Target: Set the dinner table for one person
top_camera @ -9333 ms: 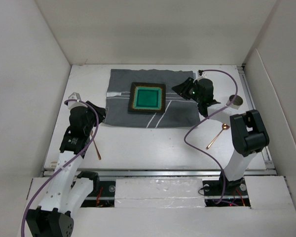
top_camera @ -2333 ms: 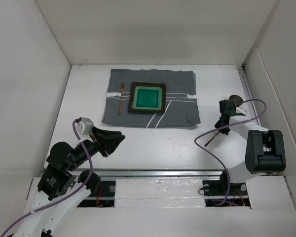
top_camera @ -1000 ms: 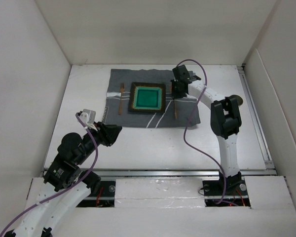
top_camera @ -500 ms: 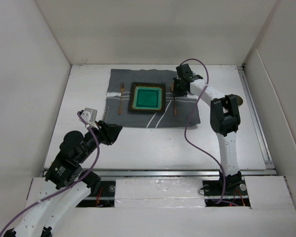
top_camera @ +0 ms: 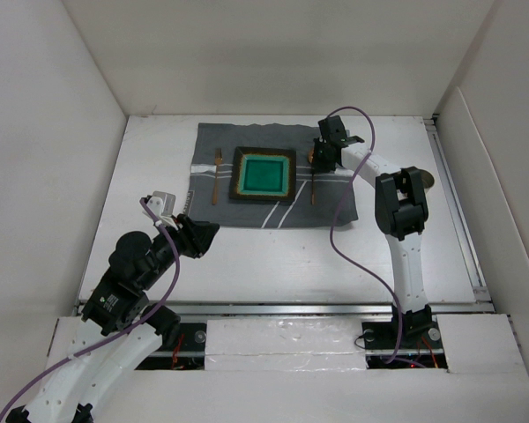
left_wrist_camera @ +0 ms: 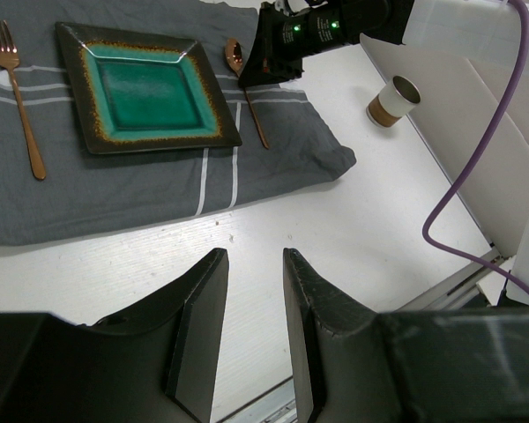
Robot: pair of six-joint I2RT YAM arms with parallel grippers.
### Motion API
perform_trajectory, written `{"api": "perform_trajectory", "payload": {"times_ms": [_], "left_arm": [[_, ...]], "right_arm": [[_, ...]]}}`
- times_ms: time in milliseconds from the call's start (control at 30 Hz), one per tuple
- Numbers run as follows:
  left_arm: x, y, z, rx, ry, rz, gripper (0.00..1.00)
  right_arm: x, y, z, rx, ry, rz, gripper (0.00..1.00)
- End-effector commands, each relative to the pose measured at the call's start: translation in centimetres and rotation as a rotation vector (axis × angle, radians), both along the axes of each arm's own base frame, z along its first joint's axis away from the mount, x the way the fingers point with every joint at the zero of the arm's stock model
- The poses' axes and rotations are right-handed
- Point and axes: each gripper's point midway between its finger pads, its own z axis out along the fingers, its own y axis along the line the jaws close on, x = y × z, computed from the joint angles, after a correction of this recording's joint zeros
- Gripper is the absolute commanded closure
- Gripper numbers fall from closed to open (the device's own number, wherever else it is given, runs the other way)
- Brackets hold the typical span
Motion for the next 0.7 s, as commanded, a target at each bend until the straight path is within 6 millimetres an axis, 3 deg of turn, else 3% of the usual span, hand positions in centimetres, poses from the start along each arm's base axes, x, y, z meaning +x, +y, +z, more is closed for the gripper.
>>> {"api": "perform_trajectory", "payload": {"times_ms": [0, 100, 167, 233, 367, 400, 433, 467, 500, 567, 600, 667], "left_arm": [[0.6, -0.1, 0.4, -0.007, -0.017, 0.011, 0.72], [0.6, -0.1, 0.4, -0.006, -0.016, 0.009, 0.72], [0.7, -0.2, 0.3, -0.003, -0.014, 0.009, 0.72], [0.7, -0.2, 0.2, 0.0, -0.009, 0.009, 0.72], [0.6, -0.2, 0.5, -0.002, -0.021, 0.001, 0.72], [0.6, -0.2, 0.4, -0.001, -0.017, 0.001, 0.72], [0.6, -0.3, 0.4, -0.003, -0.016, 0.001, 0.72], [0.6, -0.3, 0.4, -0.005, -0.019, -0.002, 0.72], [0.5, -0.3, 0.5, -0.007, -0.024, -0.005, 0.72], [0.3, -0.3, 0.8, -0.01, -0.036, -0.015, 0.72], [0.2, -0.2, 0.9, -0.014, -0.04, -0.012, 0.72], [0.1, -0.3, 1.0, -0.017, -0.04, -0.014, 0.72]], "right_arm": [[1.7, -0.3, 1.7, 0.008, -0.079, -0.027, 0.85], [1.5, -0.3, 2.9, 0.017, -0.097, -0.017, 0.68], [1.1, 0.2, 5.9, 0.026, -0.146, 0.004, 0.56], [0.8, 0.6, 6.8, 0.023, -0.161, 0.022, 0.54], [-0.6, -0.3, 12.8, 0.03, -0.249, 0.018, 0.49], [-1.1, -0.6, 13.8, 0.029, -0.269, 0.007, 0.5], [-1.2, -0.9, 15.2, 0.045, -0.316, -0.014, 0.57], [-1.2, -3.0, 16.2, 0.032, -0.351, -0.079, 0.85], [-2.9, -4.9, 17.0, 0.027, -0.374, -0.127, 1.0], [-3.3, -9.9, 18.7, 0.005, -0.455, -0.292, 1.0], [-5.1, -12.2, 18.6, -0.022, -0.471, -0.35, 1.0], [-6.4, -16.8, 19.0, -0.092, -0.504, -0.5, 1.0]]}}
